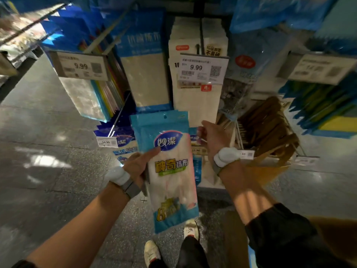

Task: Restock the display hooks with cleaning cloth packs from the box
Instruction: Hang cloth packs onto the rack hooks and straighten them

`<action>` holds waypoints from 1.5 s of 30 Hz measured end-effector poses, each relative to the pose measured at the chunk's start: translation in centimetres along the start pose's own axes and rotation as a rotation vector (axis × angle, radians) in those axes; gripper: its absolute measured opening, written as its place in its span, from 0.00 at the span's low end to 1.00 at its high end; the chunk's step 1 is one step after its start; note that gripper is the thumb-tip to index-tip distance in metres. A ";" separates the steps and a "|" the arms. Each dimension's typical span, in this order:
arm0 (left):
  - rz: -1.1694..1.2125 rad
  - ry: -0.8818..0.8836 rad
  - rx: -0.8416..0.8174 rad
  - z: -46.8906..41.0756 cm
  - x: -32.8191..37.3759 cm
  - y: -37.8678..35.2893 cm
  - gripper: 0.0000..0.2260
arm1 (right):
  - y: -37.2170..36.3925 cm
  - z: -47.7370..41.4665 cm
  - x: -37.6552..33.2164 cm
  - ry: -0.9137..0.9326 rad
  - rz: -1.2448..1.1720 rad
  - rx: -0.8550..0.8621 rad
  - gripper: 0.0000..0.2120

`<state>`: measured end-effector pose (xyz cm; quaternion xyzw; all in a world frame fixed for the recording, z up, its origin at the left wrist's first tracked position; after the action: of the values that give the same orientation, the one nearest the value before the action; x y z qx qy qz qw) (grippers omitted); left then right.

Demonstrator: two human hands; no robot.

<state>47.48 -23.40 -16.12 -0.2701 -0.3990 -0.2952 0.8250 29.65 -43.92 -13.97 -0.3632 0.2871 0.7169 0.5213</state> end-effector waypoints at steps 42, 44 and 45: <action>-0.051 -0.106 0.123 -2.8 1.1 1.6 0.28 | 4.8 -6.2 10.3 -0.251 0.053 -0.025 0.09; -0.047 -0.095 0.128 -2.8 0.8 1.6 0.25 | 4.7 -5.7 10.2 -0.249 0.220 -0.054 0.10; -0.049 -0.085 0.126 -2.9 0.7 1.5 0.24 | 4.7 -6.3 10.7 -0.247 0.295 -0.050 0.11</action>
<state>50.34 -24.57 -17.40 -0.2199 -0.4579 -0.2779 0.8153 24.45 -44.53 -26.22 -0.2394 0.2531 0.8316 0.4326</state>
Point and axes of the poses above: each hand's wrist, its own z-axis away from the middle knuckle, its own y-axis out of the back of the hand, x = y × z, the point moved 9 cm from there along -z, towards the middle knuckle, and after that the axes turned 7 degrees about -y, right-handed, at the moved point
